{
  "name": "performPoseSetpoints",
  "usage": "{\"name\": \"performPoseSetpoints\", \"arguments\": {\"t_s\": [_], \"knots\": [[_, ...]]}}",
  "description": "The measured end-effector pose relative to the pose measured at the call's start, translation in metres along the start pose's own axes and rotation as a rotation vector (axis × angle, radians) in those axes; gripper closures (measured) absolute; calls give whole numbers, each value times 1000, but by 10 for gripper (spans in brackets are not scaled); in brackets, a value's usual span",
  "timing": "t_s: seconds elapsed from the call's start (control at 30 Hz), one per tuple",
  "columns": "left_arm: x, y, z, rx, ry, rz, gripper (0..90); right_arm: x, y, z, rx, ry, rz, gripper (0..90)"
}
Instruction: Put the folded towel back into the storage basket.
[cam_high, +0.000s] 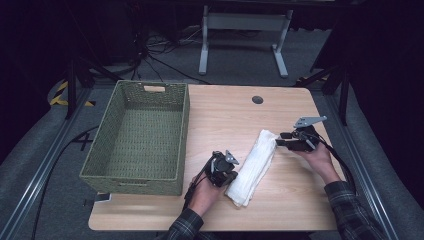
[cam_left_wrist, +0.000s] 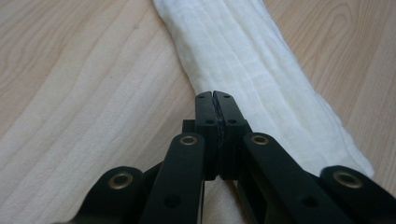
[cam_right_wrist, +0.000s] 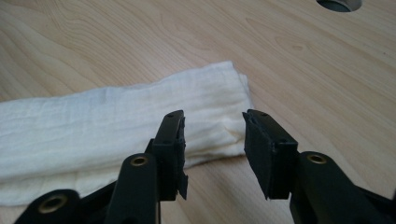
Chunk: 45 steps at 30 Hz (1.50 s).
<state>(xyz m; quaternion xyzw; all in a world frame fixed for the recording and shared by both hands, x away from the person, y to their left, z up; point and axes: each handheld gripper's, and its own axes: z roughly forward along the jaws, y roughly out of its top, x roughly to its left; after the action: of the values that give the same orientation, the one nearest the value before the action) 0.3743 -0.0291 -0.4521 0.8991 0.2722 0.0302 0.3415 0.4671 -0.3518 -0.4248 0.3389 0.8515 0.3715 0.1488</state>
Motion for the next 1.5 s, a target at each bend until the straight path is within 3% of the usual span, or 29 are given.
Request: {"name": "performPoseSetpoints", "arguments": {"t_s": [0.27,0.43,0.47,0.5,0.67,0.87,1.03,1.23,1.5], "knots": [[-6,1,5,12,-38,42,894,5,-18,-15,-20,-16,7,490],[-17,5,11,9,-58,69,894,4,-21,-20,-23,-12,12,476],[-19,7,12,20,-70,91,894,4,-22,-21,-24,-11,14,475],[-21,7,15,2,-75,80,894,4,-22,-22,-25,-12,9,473],[-33,14,22,6,-100,136,893,4,-22,-21,-24,-7,8,460],[-45,21,32,1,-132,169,883,7,-23,-18,-6,7,2,438],[-54,24,35,-2,-135,196,868,7,-23,-16,1,7,0,434],[-47,27,28,-11,-147,210,710,9,-23,-16,4,12,-1,431],[-40,43,22,-22,-184,300,436,9,-24,-17,1,13,2,426]]}}
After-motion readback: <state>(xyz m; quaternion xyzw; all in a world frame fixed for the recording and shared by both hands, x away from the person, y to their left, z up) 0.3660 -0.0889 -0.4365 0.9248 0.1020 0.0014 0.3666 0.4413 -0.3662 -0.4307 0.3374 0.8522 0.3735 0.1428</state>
